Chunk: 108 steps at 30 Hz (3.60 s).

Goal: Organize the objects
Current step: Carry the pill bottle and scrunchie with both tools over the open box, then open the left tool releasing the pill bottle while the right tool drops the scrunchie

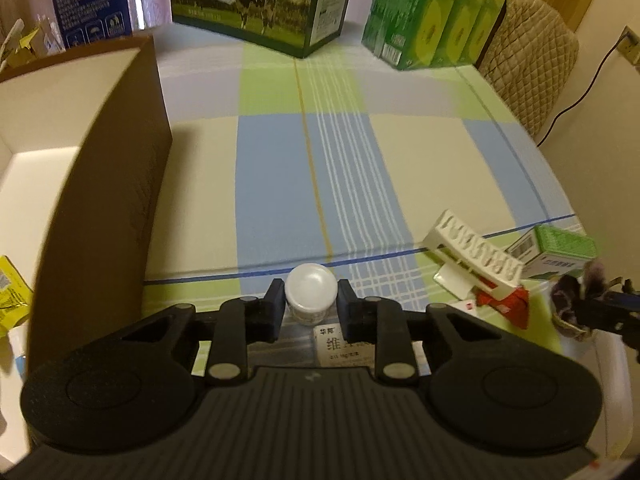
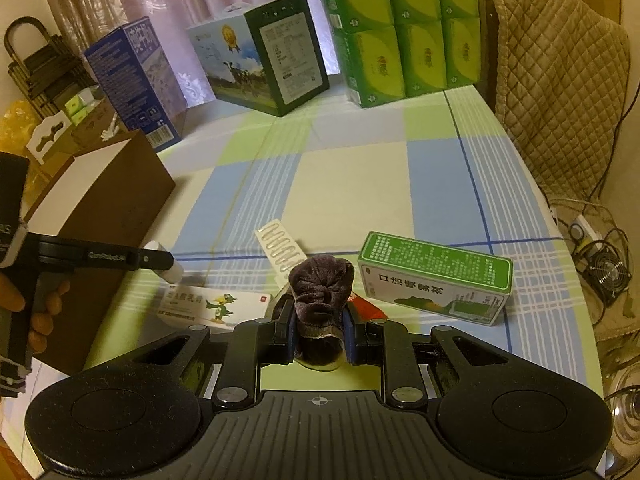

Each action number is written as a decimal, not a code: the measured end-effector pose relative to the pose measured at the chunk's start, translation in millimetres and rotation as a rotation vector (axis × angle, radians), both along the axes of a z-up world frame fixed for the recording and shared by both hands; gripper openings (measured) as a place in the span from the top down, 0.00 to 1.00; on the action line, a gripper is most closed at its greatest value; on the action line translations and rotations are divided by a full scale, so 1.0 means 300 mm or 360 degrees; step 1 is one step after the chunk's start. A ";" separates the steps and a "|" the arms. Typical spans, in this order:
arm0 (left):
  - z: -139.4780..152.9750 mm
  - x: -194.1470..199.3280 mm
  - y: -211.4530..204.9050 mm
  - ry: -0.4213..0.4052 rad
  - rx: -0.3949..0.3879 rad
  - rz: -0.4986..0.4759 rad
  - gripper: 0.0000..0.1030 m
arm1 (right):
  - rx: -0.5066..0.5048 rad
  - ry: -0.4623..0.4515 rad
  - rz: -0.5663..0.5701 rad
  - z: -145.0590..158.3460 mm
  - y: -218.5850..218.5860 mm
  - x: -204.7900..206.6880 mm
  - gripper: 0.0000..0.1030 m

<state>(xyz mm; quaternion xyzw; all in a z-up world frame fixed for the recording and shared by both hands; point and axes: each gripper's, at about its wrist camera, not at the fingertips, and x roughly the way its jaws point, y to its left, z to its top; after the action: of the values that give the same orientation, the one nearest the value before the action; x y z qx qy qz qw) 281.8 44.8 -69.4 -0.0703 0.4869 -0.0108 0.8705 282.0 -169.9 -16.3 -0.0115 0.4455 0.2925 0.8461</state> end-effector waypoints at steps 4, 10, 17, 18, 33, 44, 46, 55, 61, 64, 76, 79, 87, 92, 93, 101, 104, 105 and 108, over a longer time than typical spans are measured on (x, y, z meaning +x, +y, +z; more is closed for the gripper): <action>0.062 -0.044 0.007 -0.0064 -0.0016 0.0004 0.78 | 0.0013 -0.0030 0.0031 0.023 0.017 -0.017 0.81; 0.160 -0.116 0.036 -0.0162 -0.0046 0.0040 0.78 | 0.0046 -0.0070 0.0096 0.063 0.053 -0.053 0.81; 0.290 -0.244 0.114 -0.0307 -0.0082 0.0110 0.78 | 0.0131 -0.0125 0.0236 0.134 0.154 -0.122 0.81; 0.307 -0.265 0.129 -0.0325 -0.0082 0.0125 0.78 | 0.0148 -0.0132 0.0263 0.145 0.178 -0.134 0.81; 0.415 -0.510 0.438 -0.0446 -0.0007 0.0370 0.78 | 0.0294 -0.0181 0.0664 0.226 0.581 -0.347 0.81; 0.390 -0.576 0.614 -0.0419 -0.0003 0.0426 0.78 | 0.0271 -0.0175 0.0764 0.195 0.811 -0.425 0.81; 0.380 -0.578 0.640 -0.0408 -0.0002 0.0424 0.78 | 0.0255 -0.0173 0.0767 0.186 0.845 -0.430 0.81; 0.308 -0.519 0.734 -0.0317 -0.0004 0.0403 0.78 | 0.0128 -0.0145 0.0759 0.118 0.986 -0.398 0.81; 0.263 -0.436 0.780 -0.0263 0.0008 0.0370 0.78 | 0.0044 -0.0146 0.0741 0.073 1.073 -0.334 0.81; 0.243 -0.382 0.797 -0.0239 0.0012 0.0347 0.78 | 0.0003 -0.0150 0.0725 0.055 1.113 -0.294 0.81; 0.149 -0.160 0.851 -0.0131 0.0041 0.0275 0.78 | -0.0132 -0.0163 0.0662 -0.006 1.241 -0.124 0.81; 0.129 -0.119 0.861 -0.0112 0.0045 0.0262 0.78 | -0.0156 -0.0165 0.0655 -0.018 1.258 -0.095 0.81; 0.095 -0.055 0.878 -0.0082 0.0050 0.0249 0.78 | -0.0198 -0.0165 0.0642 -0.041 1.281 -0.049 0.81; 0.092 -0.030 0.889 -0.0103 0.0077 0.0256 0.73 | -0.0203 -0.0166 0.0622 -0.050 1.289 -0.031 0.81; 0.093 -0.026 0.891 -0.0106 0.0079 0.0260 0.70 | -0.0202 -0.0165 0.0620 -0.050 1.289 -0.028 0.81; 0.120 -0.015 0.894 -0.0141 0.0131 0.0267 0.54 | -0.0190 -0.0178 0.0604 -0.041 1.286 -0.011 0.81; 0.132 -0.018 0.895 -0.0153 0.0138 0.0269 0.50 | -0.0171 -0.0190 0.0593 -0.036 1.286 -0.009 0.81; 0.134 -0.021 0.896 -0.0157 0.0140 0.0271 0.48 | -0.0161 -0.0198 0.0589 -0.034 1.286 -0.009 0.80; 0.141 -0.027 0.901 -0.0166 0.0142 0.0279 0.47 | -0.0124 -0.0215 0.0574 -0.027 1.284 -0.008 0.73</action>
<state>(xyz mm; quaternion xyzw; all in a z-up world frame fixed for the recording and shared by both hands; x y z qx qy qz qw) 273.7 315.0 -27.0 -0.0731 0.4331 0.0835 0.8945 279.5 215.3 -24.4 -0.1435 0.3896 0.4203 0.8068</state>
